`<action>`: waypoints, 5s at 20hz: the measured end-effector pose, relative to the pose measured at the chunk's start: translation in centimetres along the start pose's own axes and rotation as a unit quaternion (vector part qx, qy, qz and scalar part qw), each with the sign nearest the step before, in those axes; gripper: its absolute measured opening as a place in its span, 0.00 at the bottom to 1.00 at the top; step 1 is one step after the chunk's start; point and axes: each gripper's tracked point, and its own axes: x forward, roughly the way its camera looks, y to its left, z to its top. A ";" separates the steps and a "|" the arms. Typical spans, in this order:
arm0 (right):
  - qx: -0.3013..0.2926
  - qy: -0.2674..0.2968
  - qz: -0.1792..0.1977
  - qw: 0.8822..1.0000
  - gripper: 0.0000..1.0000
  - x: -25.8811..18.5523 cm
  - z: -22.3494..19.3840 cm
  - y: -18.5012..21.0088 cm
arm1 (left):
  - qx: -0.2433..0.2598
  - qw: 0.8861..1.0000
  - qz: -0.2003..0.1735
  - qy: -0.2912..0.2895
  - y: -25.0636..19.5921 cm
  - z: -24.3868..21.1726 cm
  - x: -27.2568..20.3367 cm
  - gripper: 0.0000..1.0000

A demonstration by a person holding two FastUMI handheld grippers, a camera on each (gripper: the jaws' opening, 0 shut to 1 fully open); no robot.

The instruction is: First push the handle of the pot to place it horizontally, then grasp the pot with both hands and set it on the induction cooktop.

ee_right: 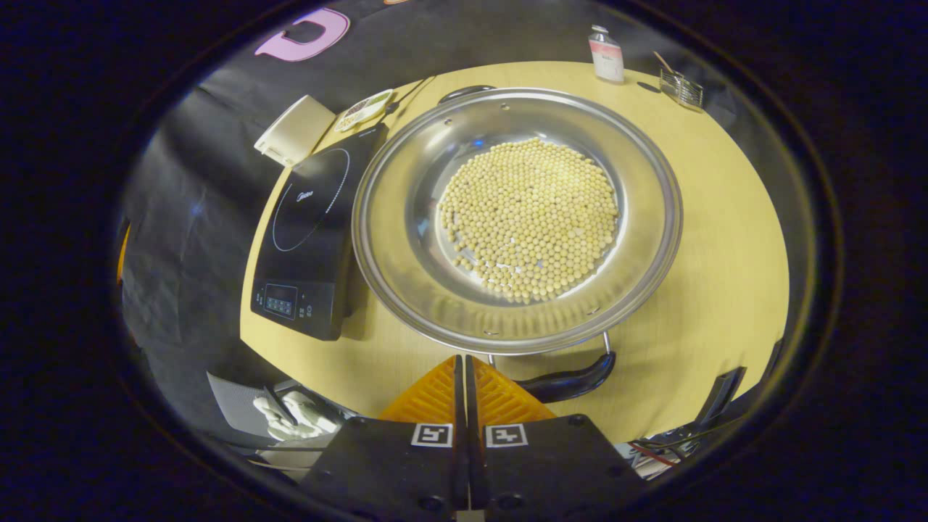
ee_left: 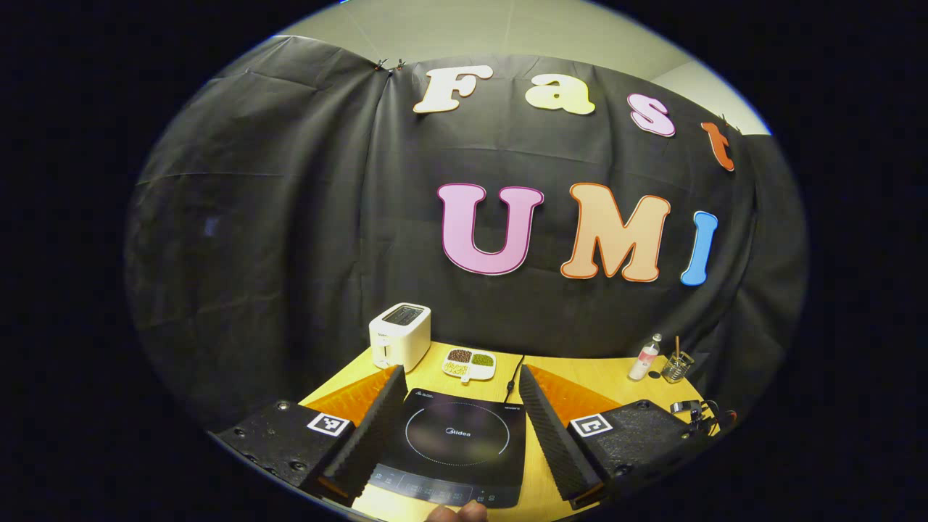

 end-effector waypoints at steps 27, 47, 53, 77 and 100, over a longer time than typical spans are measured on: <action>-0.020 0.017 0.022 0.999 0.00 0.0 2.8 -10.4 | 0.015 0.998 0.055 0.006 -7.1 -1.4 -2.2 0.95; -0.003 -0.006 0.022 1.000 0.03 0.7 8.4 -15.8 | 0.033 0.995 0.093 0.026 -8.8 -2.2 -3.3 0.95; 0.008 -0.029 0.010 0.999 0.02 -0.5 8.5 -15.8 | 0.041 0.997 0.058 0.036 -10.1 -2.6 -2.2 0.95; 0.108 -0.114 -0.113 0.981 0.82 -5.6 11.4 -14.1 | -0.038 0.895 -0.232 0.379 -11.8 -21.2 5.7 0.96; 0.089 -0.060 -0.098 0.989 0.78 0.4 13.4 -17.8 | -0.006 0.824 -0.244 0.511 -16.2 -30.9 11.2 0.90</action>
